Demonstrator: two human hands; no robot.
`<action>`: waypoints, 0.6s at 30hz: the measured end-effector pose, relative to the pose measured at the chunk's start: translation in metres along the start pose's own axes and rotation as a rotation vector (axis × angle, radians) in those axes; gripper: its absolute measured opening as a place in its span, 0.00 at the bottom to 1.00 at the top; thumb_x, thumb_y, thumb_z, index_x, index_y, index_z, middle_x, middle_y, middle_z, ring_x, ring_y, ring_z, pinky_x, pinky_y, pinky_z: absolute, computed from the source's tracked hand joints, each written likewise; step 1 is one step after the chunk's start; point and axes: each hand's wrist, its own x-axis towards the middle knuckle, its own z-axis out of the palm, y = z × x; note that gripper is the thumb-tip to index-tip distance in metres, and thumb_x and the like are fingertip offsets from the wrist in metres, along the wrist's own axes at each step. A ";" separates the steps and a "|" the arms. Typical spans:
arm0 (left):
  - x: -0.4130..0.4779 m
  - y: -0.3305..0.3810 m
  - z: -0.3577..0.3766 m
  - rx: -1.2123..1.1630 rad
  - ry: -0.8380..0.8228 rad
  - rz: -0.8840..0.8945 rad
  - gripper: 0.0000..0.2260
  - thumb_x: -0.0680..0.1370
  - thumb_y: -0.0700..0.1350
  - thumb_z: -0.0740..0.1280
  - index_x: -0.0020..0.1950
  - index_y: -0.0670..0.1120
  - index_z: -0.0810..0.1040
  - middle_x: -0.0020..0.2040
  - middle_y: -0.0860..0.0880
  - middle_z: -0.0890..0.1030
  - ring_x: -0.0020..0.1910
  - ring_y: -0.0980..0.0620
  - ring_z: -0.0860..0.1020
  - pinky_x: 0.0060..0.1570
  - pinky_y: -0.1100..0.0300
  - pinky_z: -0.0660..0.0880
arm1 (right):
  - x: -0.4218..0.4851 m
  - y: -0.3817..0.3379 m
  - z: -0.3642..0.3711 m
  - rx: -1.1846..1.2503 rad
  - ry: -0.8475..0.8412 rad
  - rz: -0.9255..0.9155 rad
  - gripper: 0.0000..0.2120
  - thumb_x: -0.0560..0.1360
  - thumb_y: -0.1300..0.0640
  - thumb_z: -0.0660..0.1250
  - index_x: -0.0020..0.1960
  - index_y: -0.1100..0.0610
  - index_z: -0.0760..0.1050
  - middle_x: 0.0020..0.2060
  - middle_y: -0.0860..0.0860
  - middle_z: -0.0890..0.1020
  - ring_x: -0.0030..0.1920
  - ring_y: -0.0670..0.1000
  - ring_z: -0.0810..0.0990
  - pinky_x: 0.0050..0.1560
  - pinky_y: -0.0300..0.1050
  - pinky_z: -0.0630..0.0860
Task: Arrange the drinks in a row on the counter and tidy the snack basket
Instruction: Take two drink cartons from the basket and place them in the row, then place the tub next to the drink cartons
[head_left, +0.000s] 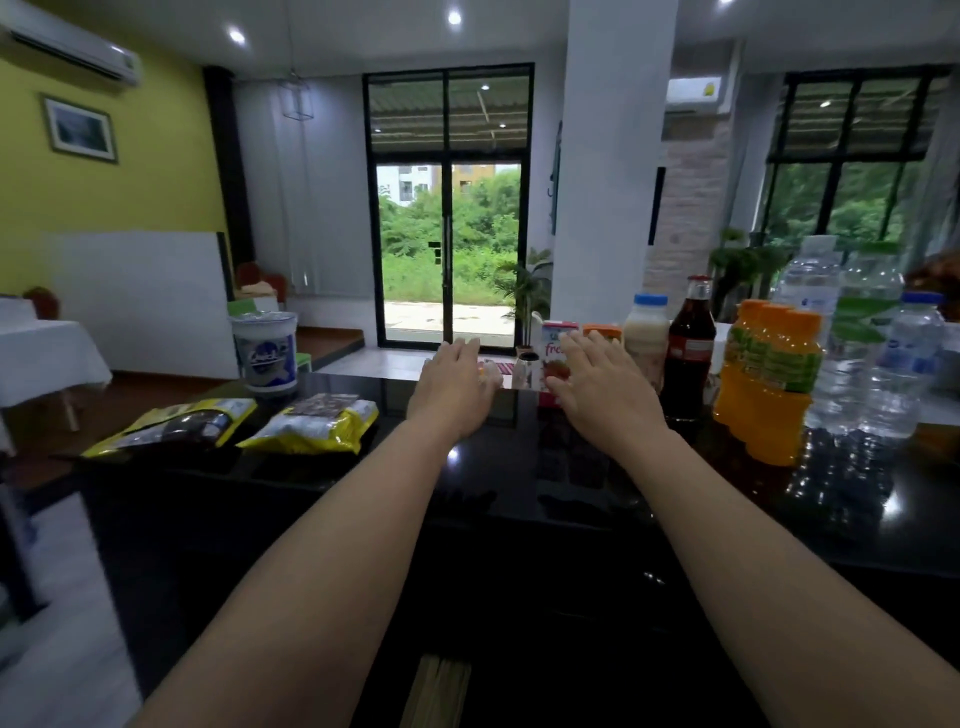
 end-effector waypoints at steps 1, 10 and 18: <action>-0.006 -0.006 -0.008 0.024 0.007 -0.007 0.27 0.82 0.52 0.58 0.77 0.44 0.57 0.77 0.44 0.58 0.76 0.45 0.55 0.74 0.50 0.55 | -0.001 -0.011 -0.001 0.029 -0.005 -0.004 0.29 0.82 0.43 0.49 0.78 0.57 0.54 0.77 0.54 0.58 0.77 0.53 0.53 0.77 0.50 0.48; -0.026 -0.095 -0.085 0.116 0.062 -0.049 0.28 0.81 0.54 0.59 0.77 0.43 0.57 0.77 0.44 0.59 0.76 0.45 0.55 0.74 0.50 0.54 | 0.021 -0.136 0.002 0.205 -0.052 -0.022 0.29 0.81 0.43 0.56 0.77 0.57 0.57 0.76 0.55 0.61 0.74 0.55 0.61 0.71 0.52 0.61; -0.010 -0.210 -0.143 0.134 0.086 -0.066 0.29 0.79 0.52 0.63 0.77 0.44 0.59 0.75 0.43 0.62 0.74 0.43 0.59 0.72 0.47 0.59 | 0.078 -0.258 0.028 0.319 -0.099 0.053 0.31 0.78 0.41 0.61 0.76 0.55 0.59 0.73 0.54 0.65 0.73 0.57 0.62 0.60 0.56 0.70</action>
